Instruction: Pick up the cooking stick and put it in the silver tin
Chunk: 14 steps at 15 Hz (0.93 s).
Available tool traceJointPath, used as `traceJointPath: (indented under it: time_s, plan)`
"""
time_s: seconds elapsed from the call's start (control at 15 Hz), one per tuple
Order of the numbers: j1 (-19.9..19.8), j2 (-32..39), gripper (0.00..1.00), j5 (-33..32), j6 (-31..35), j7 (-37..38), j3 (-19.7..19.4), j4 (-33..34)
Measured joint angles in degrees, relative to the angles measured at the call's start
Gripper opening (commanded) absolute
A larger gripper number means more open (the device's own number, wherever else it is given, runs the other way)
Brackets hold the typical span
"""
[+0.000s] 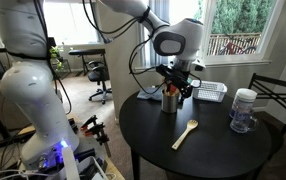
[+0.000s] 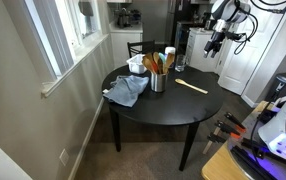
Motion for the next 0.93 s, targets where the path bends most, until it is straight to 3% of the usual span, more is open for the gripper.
traceJointPath:
  time_s: [0.4, 0.67, 0.93]
  plan:
    - [-1.71, 0.54, 1.0, 0.03, 3.03, -2.34, 1.6, 0.0]
    - [-3.4, 5.15, 1.0, 0.04, 13.82, -10.05, 4.3, 0.08]
    - [-5.17, 12.59, 1.0, 0.04, 22.56, -15.28, 9.72, 1.97]
